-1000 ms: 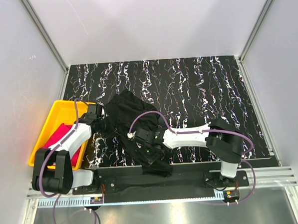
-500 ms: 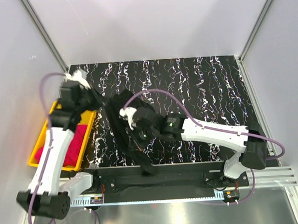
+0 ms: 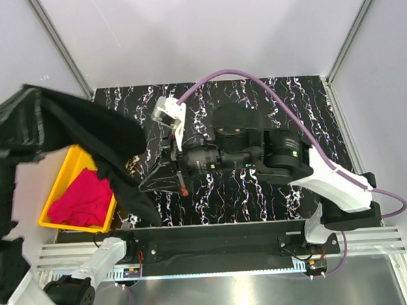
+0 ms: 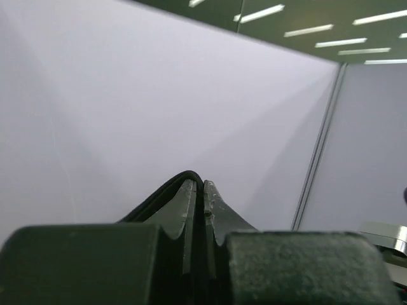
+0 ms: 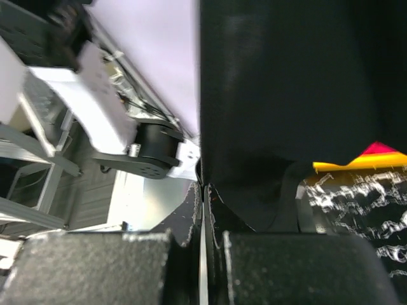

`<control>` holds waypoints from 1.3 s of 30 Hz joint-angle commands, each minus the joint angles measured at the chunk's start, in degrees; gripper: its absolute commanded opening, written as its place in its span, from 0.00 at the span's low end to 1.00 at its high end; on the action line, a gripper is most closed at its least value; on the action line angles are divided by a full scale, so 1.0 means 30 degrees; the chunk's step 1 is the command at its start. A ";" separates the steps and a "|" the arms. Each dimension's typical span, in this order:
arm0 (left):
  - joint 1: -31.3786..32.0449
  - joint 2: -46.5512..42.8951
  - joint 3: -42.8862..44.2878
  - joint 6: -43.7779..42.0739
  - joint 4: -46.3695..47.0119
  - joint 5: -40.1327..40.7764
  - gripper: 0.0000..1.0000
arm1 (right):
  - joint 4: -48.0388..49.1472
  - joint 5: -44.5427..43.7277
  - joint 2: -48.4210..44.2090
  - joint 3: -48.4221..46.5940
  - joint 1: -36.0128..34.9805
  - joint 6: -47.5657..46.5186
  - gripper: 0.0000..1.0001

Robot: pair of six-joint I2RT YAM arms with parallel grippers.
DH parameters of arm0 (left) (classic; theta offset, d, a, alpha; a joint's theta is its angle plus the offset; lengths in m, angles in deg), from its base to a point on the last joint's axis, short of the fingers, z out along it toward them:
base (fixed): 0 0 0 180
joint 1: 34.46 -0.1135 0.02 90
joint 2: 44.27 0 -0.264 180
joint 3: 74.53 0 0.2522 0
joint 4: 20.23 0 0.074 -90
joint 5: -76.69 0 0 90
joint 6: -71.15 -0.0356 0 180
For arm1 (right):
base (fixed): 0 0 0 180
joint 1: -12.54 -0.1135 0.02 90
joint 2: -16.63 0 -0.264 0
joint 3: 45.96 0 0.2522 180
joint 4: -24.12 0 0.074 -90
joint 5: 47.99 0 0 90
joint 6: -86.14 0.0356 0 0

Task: Fold and stack the t-shirts
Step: Flatten the tshirt out

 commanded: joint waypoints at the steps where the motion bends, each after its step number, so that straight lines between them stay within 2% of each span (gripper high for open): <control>1: 0.0131 0.0605 0.0893 -0.0919 0.1153 -0.0174 0.00 | -0.1338 -0.0798 0.0200 -0.1106 -0.0397 -0.0381 0.00; 4: 0.0131 0.1396 0.0545 -0.1035 0.2062 -0.0261 0.00 | -0.1338 -0.3254 -0.0735 0.0294 -0.0427 -0.0528 0.00; 5: 0.0131 0.1601 -0.0443 -0.1094 0.2471 -0.0466 0.00 | -0.1367 -0.5263 -0.1057 0.1721 -0.0398 -0.0383 0.00; 7: 0.0131 0.2187 -0.1969 -0.1095 0.4227 -0.1079 0.00 | -0.1338 -0.7149 -0.2578 0.3514 -0.0223 -0.0003 0.00; 8: 0.0131 0.2537 -0.3427 -0.1211 0.4755 -0.1287 0.00 | -0.1309 -0.9102 -0.3193 0.5669 0.0184 0.0869 0.00; 9: 0.0131 0.3410 -0.3905 -0.1125 0.5427 -0.1463 0.00 | -0.1309 -0.9672 -0.4678 0.6938 0.0681 0.1516 0.00; 10: 0.0131 0.3970 -0.4258 -0.0979 0.5724 -0.2102 0.00 | -0.1309 -1.0055 -0.5534 0.8256 0.1266 0.2248 0.00; 11: 0.0160 0.4469 -0.5132 -0.0833 0.6191 -0.2544 0.00 | -0.1309 -1.0175 -0.6442 1.1140 0.2229 0.4140 0.00; 12: 0.0189 0.4938 -0.5605 -0.0599 0.7443 -0.2925 0.00 | -0.1193 -1.0002 -0.8452 1.2648 0.4095 0.5000 0.00; 14: 0.0537 0.6811 -0.6512 0.0134 0.8738 -0.4244 0.00 | -0.1132 -0.9796 -1.0135 1.6157 0.5835 0.6291 0.00; 15: 0.0889 0.7688 -0.6605 0.0252 0.9557 -0.4306 0.00 | -0.1278 -0.9824 -1.1361 1.7020 0.7205 0.6617 0.00; 18: 0.2646 1.1204 -0.6750 0.0397 1.1194 -0.4279 0.00 | -0.1543 -0.9797 -1.2861 1.9981 0.9087 0.7615 0.00; 20: 0.3610 1.3830 -0.7800 0.1568 1.2749 -0.4044 0.00 | -0.1602 -0.9358 -1.3013 2.1589 1.1021 0.7472 0.00; 22: 0.4375 1.5946 -0.8012 0.1834 1.3928 -0.3111 0.00 | -0.1660 -0.9066 -1.2868 2.2474 1.2368 0.7295 0.00; 23: 0.4959 1.8162 -0.7519 0.1777 1.3959 -0.3047 0.00 | -0.1573 -0.8048 -1.2809 2.3348 1.4232 0.7091 0.00; 24: 0.5196 1.9577 -0.6934 0.1776 1.3553 -0.3046 0.00 | -0.1573 -0.7602 -1.2461 2.3705 1.5033 0.6973 0.00; 26: 0.5548 2.2996 -0.4274 0.2737 1.3111 -0.4270 0.00 | -0.1689 -0.6463 -1.1584 2.4262 1.7226 0.6071 0.00; 30: 0.5959 2.6320 -0.2069 0.3416 1.2671 -0.4424 0.00 | -0.2246 -0.5959 -0.9826 2.4148 2.0250 0.4777 0.00; 36: 0.6195 2.7705 -0.0278 0.4032 1.2523 -0.3575 0.01 | -0.2246 -0.4961 -0.8037 2.4178 2.3415 0.3809 0.00; 37: 0.6195 2.7793 -0.0045 0.3945 1.2495 -0.3516 0.10 | -0.2188 -0.4932 -0.7801 2.4119 2.3681 0.3721 0.00; 39: 0.6195 2.7853 0.0277 0.3624 1.2059 -0.3399 0.18 | -0.2013 -0.5020 -0.6955 2.3827 2.4179 0.3457 0.00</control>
